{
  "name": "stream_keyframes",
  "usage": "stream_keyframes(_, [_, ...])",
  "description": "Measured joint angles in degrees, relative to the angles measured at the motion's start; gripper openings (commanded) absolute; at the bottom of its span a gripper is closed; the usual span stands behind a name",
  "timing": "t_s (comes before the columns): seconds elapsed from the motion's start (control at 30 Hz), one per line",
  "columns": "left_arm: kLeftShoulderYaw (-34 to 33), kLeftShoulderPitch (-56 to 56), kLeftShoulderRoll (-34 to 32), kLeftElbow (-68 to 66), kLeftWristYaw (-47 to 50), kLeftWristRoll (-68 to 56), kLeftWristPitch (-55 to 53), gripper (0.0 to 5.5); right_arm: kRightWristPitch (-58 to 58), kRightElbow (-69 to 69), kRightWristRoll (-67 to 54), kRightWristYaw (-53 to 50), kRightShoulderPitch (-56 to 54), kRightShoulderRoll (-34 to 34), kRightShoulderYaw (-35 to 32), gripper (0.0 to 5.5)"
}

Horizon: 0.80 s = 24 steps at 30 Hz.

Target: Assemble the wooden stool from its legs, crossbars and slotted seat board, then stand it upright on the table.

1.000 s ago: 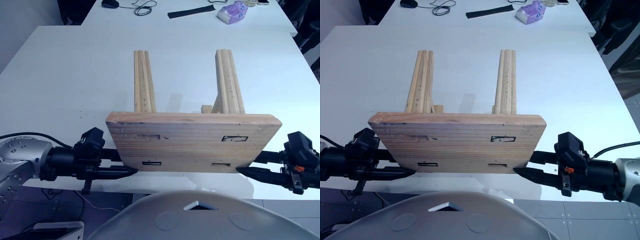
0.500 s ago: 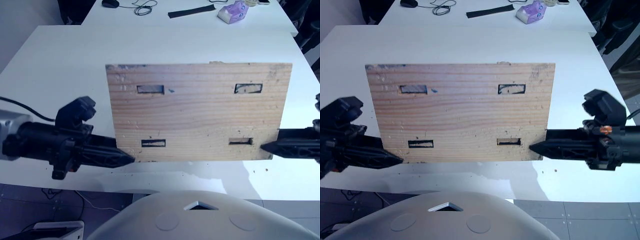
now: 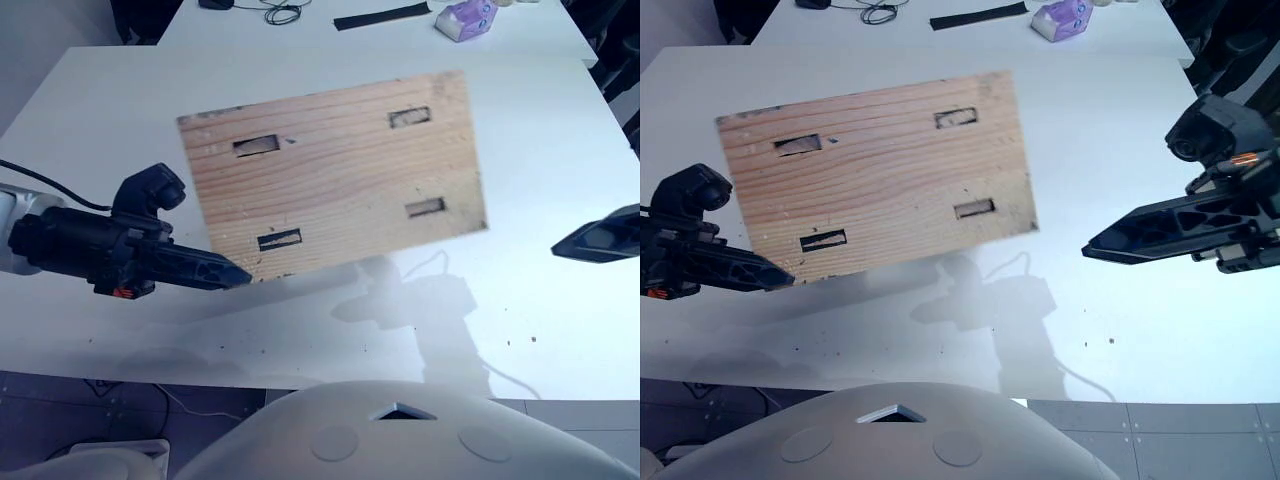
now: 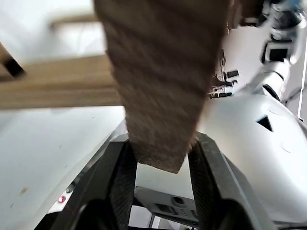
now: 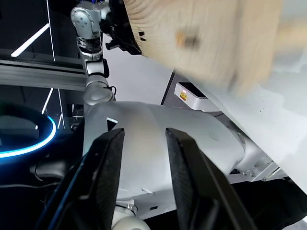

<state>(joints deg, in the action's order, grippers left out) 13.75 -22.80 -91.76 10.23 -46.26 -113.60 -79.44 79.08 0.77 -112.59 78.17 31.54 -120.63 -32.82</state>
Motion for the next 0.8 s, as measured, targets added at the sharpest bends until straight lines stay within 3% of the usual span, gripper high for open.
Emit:
stream_keyframes(0.13, [6.61,-10.09,6.18,-5.98,6.73,0.0,-2.24,1.49,-4.17,0.48,0.08,-1.1,3.76,-0.42,1.61,1.61])
stream_keyframes(0.27, [12.94,-21.83,16.57,-15.9,15.43,-0.02,-5.25,1.49,-7.46,4.31,0.07,-5.09,3.27,5.42,3.78,1.61])
stream_keyframes(0.37, [14.3,-26.11,20.69,-21.33,18.68,0.06,-6.46,1.48,-9.55,7.97,0.08,-8.41,0.88,9.57,5.83,1.61])
stream_keyframes(0.63, [17.17,-36.45,27.21,-34.8,15.98,0.67,-12.3,1.47,-9.41,12.46,0.06,-17.44,-5.74,21.26,10.49,1.61])
stream_keyframes(0.8, [21.84,-38.43,25.6,-37.28,8.76,0.86,-12.37,1.47,-9.45,14.2,0.06,-22.5,-7.44,26.53,11.35,1.61])
